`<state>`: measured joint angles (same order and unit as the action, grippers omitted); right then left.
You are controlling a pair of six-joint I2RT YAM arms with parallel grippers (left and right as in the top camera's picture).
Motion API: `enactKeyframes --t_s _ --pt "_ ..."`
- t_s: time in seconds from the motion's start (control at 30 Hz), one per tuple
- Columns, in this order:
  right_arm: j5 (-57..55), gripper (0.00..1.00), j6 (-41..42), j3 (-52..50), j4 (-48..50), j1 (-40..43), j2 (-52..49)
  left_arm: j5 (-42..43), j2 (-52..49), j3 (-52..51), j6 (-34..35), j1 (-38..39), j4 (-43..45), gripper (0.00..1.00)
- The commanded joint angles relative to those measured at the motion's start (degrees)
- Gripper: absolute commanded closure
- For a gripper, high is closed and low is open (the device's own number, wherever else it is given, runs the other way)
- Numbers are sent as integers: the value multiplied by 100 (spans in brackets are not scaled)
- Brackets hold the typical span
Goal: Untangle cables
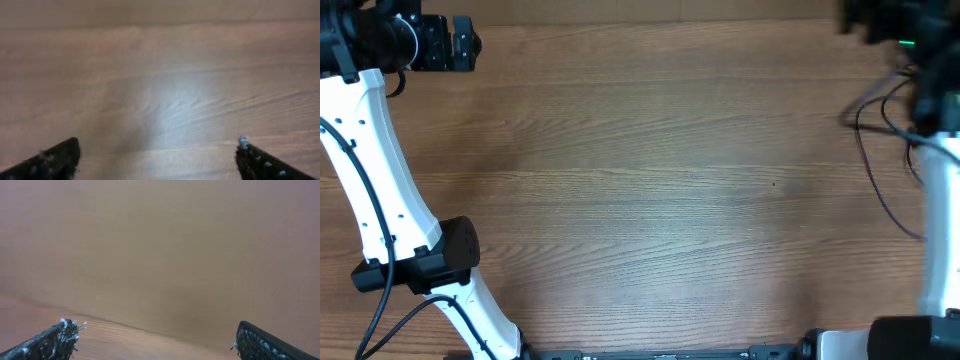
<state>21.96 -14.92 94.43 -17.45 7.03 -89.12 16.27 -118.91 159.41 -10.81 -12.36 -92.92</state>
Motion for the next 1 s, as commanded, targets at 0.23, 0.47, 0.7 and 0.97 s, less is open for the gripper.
enactKeyframes --t_s 0.23,0.47,0.7,0.97 --pt "-645 0 -232 872 807 -1943 76 -70 48 -13 70 1628 2852 0" --pt "-1080 0 -205 1790 -2129 -1270 94 -2291 87 -31 -339 2288 3200 0" --pt "-345 0 -33 -17 -1344 -22 1130 -2166 330 -1137 -170 1746 2992 0" --pt "63 0 155 -4363 1893 699 4179 -1453 1554 -3906 -140 1091 4022 5"
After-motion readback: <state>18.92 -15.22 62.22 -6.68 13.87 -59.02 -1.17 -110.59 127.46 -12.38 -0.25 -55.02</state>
